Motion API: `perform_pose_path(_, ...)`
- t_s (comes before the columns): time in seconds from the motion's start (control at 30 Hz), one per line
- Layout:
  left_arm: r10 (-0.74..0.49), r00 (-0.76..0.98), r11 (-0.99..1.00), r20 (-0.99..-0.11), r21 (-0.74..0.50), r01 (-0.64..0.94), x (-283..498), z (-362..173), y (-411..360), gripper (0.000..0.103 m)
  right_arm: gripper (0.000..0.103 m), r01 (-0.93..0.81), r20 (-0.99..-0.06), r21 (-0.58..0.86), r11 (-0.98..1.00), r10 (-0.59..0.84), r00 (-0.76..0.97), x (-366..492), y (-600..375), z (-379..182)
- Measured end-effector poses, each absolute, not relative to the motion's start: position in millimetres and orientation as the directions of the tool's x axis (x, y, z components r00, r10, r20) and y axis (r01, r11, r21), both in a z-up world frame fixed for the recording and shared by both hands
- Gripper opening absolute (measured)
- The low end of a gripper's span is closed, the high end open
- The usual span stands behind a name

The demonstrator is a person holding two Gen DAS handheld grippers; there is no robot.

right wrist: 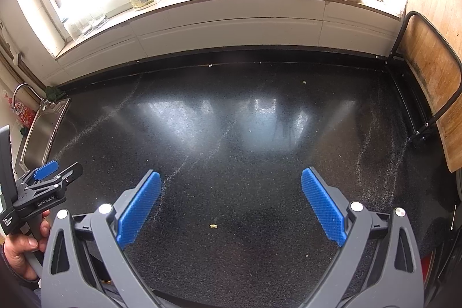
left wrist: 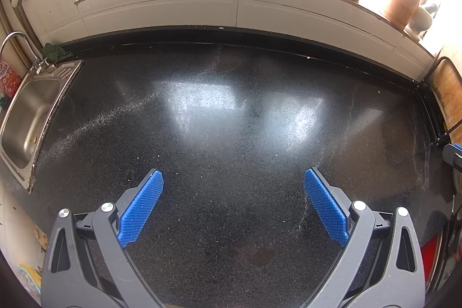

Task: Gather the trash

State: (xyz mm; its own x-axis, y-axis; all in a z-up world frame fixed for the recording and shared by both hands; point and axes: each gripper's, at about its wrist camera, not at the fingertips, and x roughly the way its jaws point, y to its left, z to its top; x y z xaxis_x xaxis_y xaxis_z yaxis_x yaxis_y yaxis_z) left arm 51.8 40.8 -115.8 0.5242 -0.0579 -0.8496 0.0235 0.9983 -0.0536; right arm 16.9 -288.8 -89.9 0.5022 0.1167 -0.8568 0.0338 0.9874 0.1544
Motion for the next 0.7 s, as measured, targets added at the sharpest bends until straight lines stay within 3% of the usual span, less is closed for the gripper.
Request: perform_pose_path(0.7, -0.056, 0.55, 0.998, -0.833, -0.042, 0.038, 43.4, -108.7, 38.0, 0.096, 0.095, 0.035, -0.855, 0.161, 0.986, 0.122, 0.504, 12.5, -292.2, -90.8)
